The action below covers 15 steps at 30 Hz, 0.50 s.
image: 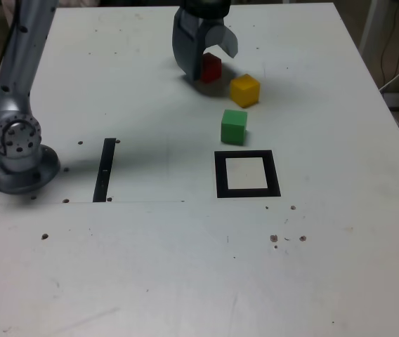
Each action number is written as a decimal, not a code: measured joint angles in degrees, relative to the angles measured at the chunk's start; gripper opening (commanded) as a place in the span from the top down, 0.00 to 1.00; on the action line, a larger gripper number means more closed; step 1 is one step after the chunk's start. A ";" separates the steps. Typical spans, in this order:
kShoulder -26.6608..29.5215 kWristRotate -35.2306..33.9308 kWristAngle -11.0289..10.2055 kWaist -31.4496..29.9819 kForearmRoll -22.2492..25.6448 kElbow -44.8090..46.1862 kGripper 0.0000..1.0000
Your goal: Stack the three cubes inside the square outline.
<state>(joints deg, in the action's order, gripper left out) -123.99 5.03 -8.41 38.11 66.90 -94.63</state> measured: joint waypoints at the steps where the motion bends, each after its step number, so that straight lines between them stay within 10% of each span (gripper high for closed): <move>1: -0.16 -0.12 0.00 0.00 0.19 -0.04 0.31; 15: -0.98 -0.54 0.54 0.00 -0.48 -1.11 0.44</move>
<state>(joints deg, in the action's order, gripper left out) -124.97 4.49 -7.87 38.11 66.42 -95.74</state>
